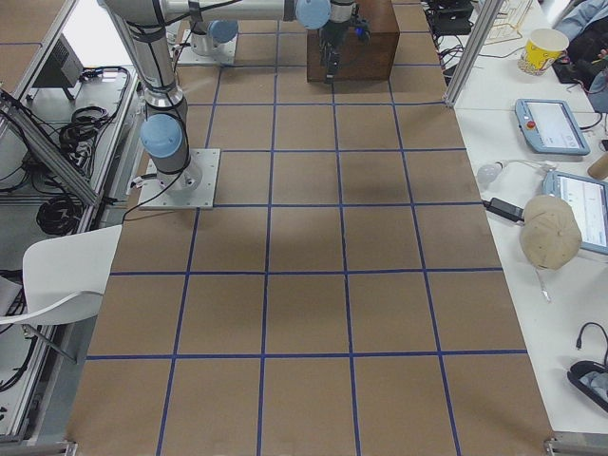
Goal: Open drawer and put corn inside
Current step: 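Release the handle and move the left gripper over the yellow corn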
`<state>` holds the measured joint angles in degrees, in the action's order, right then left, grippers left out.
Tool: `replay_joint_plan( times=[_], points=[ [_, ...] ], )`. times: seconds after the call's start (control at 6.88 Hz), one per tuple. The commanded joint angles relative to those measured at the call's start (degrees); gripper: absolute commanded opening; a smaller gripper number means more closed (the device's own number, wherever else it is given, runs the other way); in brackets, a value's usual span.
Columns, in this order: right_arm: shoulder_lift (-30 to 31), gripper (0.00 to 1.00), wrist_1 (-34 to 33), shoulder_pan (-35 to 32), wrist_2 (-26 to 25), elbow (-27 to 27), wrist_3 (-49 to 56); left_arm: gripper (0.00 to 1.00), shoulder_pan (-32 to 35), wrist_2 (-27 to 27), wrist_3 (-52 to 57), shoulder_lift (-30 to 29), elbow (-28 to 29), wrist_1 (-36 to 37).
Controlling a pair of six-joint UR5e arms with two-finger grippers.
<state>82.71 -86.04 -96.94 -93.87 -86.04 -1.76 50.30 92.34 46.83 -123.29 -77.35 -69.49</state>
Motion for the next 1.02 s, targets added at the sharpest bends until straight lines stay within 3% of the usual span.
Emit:
replay_joint_plan(
  times=[0.0, 0.87],
  points=[
    [0.0, 1.0, 0.0, 0.0, 0.0, 0.0, 0.0, 1.0, 0.0, 0.5, 1.0, -2.7, -1.7, 1.9],
    [0.0, 1.0, 0.0, 0.0, 0.0, 0.0, 0.0, 0.98, 0.0, 1.1, 1.0, -6.7, -2.2, 3.6]
  ],
)
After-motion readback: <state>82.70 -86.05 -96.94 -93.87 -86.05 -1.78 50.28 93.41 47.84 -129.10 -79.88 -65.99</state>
